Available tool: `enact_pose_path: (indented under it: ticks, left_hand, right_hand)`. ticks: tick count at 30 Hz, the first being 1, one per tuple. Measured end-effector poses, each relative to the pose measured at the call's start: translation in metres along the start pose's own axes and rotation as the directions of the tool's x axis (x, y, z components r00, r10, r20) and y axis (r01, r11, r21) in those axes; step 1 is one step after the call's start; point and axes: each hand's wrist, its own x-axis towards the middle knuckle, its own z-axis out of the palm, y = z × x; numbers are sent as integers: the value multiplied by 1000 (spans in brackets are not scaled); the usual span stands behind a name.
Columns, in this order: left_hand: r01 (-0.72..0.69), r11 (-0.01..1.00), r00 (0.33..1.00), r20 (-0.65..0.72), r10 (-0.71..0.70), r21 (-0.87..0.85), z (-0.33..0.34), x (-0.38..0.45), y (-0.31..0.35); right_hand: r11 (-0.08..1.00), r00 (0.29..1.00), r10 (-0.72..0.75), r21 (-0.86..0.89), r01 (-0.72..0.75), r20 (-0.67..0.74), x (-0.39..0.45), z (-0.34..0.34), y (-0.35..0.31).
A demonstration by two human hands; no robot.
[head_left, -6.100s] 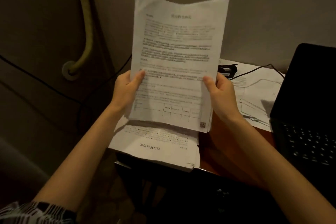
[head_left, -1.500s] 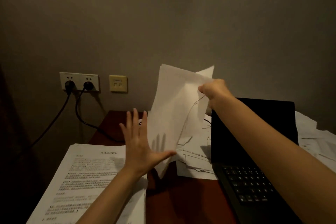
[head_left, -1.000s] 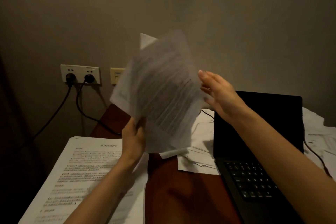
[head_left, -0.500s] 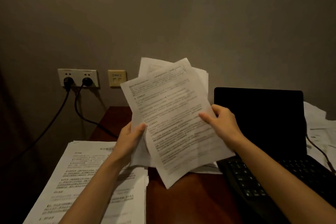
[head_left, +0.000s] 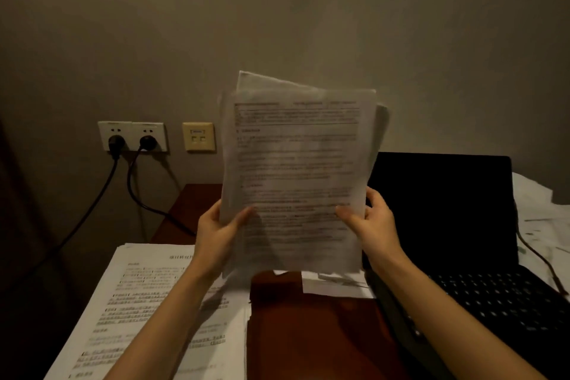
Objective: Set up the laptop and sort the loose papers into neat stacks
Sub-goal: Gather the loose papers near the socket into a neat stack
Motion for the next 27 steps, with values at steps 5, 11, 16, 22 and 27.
enact_pose_path:
  ticks: [5,11,16,22,27]
  left_hand:
    - [-118,991,992,60,115,65,5,13,23]
    - [-193,958,981,8,196,211,-4,26,63]
    - [-139,938,981,-85,174,317,-42,11,88]
    - [-73,952,960,-236,148,299,-95,-30,98]
    - [6,973,942,-327,71,229,-123,-65,82]
  right_hand:
    - [990,991,-130,50,128,39,1,-1,-21]
    - [982,992,-110,161,97,70,5,18,-38]
    - [965,990,-46,263,10,130,0,53,-45]
    - [967,971,-40,252,-22,237,-30,95,-32]
    - [970,934,22,218,-106,356,-56,106,-6]
